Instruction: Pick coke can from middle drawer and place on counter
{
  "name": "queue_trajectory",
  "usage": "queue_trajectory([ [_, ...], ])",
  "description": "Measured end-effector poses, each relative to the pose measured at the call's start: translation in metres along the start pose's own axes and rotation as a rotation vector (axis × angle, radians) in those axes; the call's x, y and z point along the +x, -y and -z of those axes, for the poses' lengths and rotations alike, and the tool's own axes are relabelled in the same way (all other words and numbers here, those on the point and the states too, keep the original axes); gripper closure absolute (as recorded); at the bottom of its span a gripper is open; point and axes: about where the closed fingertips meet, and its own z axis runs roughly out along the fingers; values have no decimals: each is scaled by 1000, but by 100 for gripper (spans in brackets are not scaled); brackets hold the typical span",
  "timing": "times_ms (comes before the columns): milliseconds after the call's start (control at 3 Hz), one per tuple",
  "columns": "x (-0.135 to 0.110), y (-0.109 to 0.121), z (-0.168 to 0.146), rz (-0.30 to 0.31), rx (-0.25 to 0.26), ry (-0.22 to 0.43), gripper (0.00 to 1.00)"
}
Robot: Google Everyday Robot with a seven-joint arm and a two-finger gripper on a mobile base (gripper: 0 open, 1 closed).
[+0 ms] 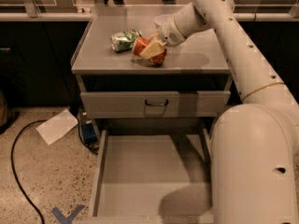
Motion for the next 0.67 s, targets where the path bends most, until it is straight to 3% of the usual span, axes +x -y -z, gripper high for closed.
queue_trajectory([
  [333, 7, -4, -5, -15, -20, -4, 100],
  [667, 7, -4, -5, -15, -20, -4, 81],
])
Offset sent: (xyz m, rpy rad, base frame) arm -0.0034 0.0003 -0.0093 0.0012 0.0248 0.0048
